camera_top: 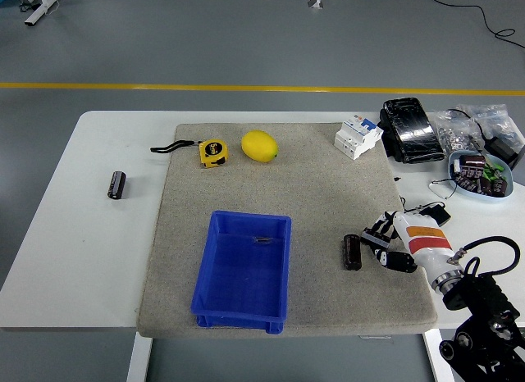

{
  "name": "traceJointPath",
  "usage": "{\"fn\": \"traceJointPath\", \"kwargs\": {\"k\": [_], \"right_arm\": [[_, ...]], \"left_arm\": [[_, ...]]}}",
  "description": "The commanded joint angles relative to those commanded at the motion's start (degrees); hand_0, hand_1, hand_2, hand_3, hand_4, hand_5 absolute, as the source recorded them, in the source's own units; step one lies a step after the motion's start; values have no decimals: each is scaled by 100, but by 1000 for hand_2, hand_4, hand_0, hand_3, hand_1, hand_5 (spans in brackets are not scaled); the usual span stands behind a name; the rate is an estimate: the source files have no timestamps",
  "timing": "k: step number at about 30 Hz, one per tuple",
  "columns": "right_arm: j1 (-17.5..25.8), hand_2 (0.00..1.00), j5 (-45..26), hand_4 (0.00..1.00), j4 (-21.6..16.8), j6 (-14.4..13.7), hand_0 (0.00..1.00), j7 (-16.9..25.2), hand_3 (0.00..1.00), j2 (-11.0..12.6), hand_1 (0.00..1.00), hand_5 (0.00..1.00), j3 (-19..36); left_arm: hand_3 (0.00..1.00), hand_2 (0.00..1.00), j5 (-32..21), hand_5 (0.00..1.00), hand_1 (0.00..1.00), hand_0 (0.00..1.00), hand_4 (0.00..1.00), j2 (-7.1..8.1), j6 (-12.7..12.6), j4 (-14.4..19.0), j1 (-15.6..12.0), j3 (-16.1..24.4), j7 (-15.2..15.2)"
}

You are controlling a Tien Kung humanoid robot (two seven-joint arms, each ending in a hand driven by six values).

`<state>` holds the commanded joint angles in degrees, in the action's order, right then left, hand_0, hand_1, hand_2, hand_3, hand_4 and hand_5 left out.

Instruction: Pick up the battery,place it into the box

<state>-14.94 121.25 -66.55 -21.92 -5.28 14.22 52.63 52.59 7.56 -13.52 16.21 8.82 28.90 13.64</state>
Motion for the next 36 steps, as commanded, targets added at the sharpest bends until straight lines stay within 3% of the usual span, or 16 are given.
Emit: {"fn": "traceJointPath", "kwargs": {"k": [18, 27, 28, 33, 34, 36], "right_arm": [[34, 449, -16, 650, -230, -129, 332, 34, 460, 43, 411, 114, 127], [50, 459, 23, 661, -265, 92, 363, 88, 474, 43, 428, 113, 160], [56, 583, 38, 774, -273, 119, 546, 109, 595, 40, 578, 186, 169], [65, 583, 55, 774, -297, 180, 546, 178, 595, 40, 578, 186, 183], [66, 691, 59, 840, -299, 192, 599, 185, 661, 41, 634, 215, 186], [66, 691, 65, 840, -299, 205, 599, 193, 661, 44, 634, 215, 187]], "left_arm": [[644, 660, 11, 683, 626, 675, 660, 8, 3, 0, 7, 7, 1], [644, 660, 45, 683, 625, 675, 660, 2, 4, 2, 15, 24, 12], [643, 660, 44, 683, 625, 675, 660, 3, 5, 3, 17, 22, 12], [643, 660, 74, 683, 625, 675, 660, 5, 13, 4, 21, 36, 20], [643, 660, 71, 683, 625, 675, 660, 6, 13, 4, 20, 34, 19], [643, 660, 73, 683, 625, 675, 660, 7, 13, 4, 19, 36, 20]]}}
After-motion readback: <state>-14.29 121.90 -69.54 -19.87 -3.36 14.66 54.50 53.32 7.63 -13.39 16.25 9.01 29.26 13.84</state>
